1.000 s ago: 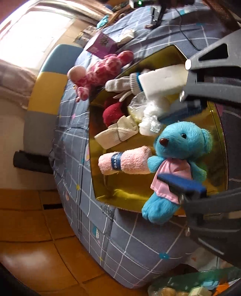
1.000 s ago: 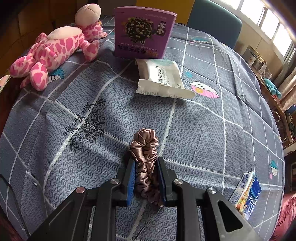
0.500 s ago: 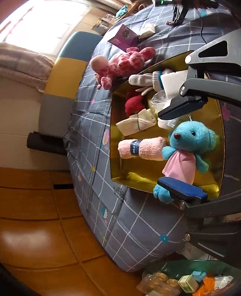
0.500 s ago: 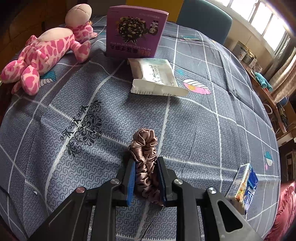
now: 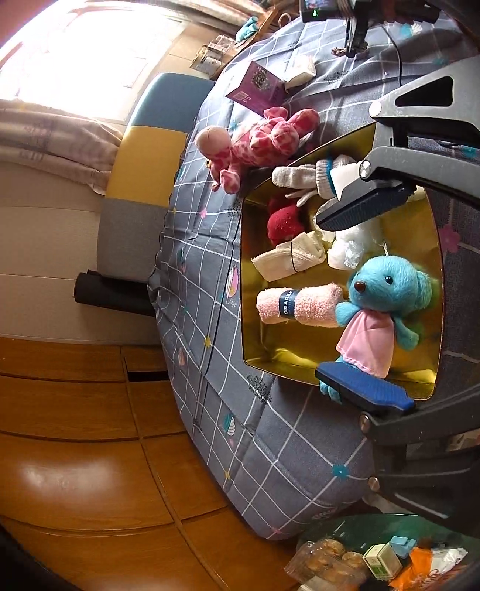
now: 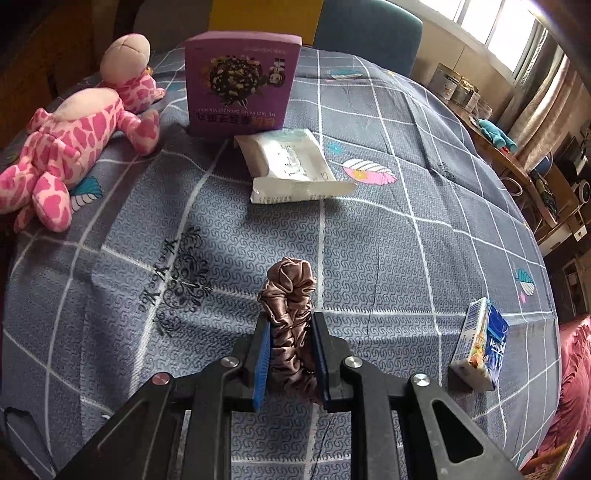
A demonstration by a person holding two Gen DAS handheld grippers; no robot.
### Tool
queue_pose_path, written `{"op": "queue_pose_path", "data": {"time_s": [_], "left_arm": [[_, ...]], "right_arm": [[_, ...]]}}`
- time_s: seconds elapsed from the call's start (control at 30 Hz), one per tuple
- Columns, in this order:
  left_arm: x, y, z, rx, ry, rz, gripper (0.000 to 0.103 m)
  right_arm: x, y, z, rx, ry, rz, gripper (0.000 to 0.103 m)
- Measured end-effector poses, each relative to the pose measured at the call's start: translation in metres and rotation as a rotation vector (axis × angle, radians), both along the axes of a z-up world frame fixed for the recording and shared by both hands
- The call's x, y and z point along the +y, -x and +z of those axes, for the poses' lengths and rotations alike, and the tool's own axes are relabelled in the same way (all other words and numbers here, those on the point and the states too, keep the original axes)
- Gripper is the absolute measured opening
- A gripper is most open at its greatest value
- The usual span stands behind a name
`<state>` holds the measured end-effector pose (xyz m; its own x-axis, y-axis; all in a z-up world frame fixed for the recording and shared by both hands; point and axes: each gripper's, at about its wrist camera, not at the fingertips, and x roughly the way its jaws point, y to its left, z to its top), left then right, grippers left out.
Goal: Organize soft objects
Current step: 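Carry the brown scrunchie into the gold box and open the right tool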
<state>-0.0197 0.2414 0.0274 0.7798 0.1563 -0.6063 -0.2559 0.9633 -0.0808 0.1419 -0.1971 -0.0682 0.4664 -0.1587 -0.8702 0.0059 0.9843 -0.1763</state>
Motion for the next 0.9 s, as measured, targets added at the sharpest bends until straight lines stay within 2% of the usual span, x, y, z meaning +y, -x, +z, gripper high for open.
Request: {"op": "queue_pose_path", "data": {"time_s": [0.13, 0.3, 0.7, 0.9], "left_arm": [[-0.001, 0.001, 0.002, -0.006, 0.004, -0.005, 0.080], [-0.002, 0.002, 0.002, -0.011, 0.008, -0.007, 0.080], [0.000, 0.002, 0.002, -0.014, -0.006, 0.018, 0.080], [0.007, 0.001, 0.001, -0.012, -0.005, 0.039, 0.080]], "right_arm": [[0.017, 0.006, 0.015, -0.023, -0.036, 0.046, 0.020], [0.059, 0.017, 0.027, -0.021, -0.111, 0.159, 0.020], [0.210, 0.040, 0.065, -0.010, -0.338, 0.513, 0.020], [0.282, 0.046, 0.062, 0.032, -0.403, 0.619, 0.020]]}}
